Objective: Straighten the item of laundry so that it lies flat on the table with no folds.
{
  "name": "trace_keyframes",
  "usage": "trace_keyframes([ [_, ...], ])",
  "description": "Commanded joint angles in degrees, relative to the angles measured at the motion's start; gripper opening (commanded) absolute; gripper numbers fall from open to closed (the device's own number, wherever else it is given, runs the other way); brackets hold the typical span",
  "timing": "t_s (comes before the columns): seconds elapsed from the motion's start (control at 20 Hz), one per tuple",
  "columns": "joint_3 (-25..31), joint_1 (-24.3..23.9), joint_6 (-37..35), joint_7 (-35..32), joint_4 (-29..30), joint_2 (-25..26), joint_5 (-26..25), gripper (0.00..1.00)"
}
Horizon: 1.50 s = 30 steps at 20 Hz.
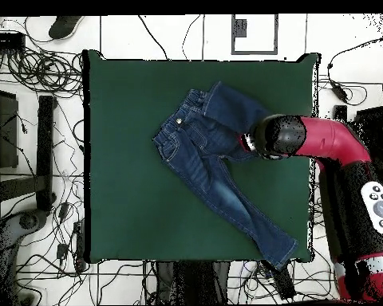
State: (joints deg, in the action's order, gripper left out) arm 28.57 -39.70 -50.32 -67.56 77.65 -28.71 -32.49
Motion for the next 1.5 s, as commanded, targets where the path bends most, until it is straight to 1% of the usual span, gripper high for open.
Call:
trace_keyframes([
  [0.05,1.7,-0.5,2.8,9.4,13.2,-2.6,-3.9,0.00],
  [0.15,1.3,-1.0,4.2,8.2,14.0,-2.8,-4.6,0.00],
  [0.3,1.1,-3.0,6.8,6.3,15.7,-2.5,-4.7,0.00],
  [0.65,2.9,-7.1,11.6,8.1,17.3,-0.6,-7.3,0.00],
  [0.85,3.5,-8.4,12.6,9.1,16.9,0.7,-8.6,0.00],
  [0.95,3.9,-8.5,11.7,9.2,17.3,0.2,-8.4,0.00],
  [1.05,3.2,-8.3,8.1,9.4,17.4,-0.3,-7.7,0.00],
  [1.15,2.1,-8.2,5.0,10.2,17.4,-0.8,-8.1,0.00],
  [1.25,0.6,-7.8,2.9,8.8,17.6,-1.4,-7.9,0.00],
  [1.35,-2.1,-6.4,0.5,5.2,17.1,-2.1,-7.6,0.00],
  [1.5,-2.4,-6.6,-1.5,7.0,17.7,-2.9,-7.7,0.00],
])
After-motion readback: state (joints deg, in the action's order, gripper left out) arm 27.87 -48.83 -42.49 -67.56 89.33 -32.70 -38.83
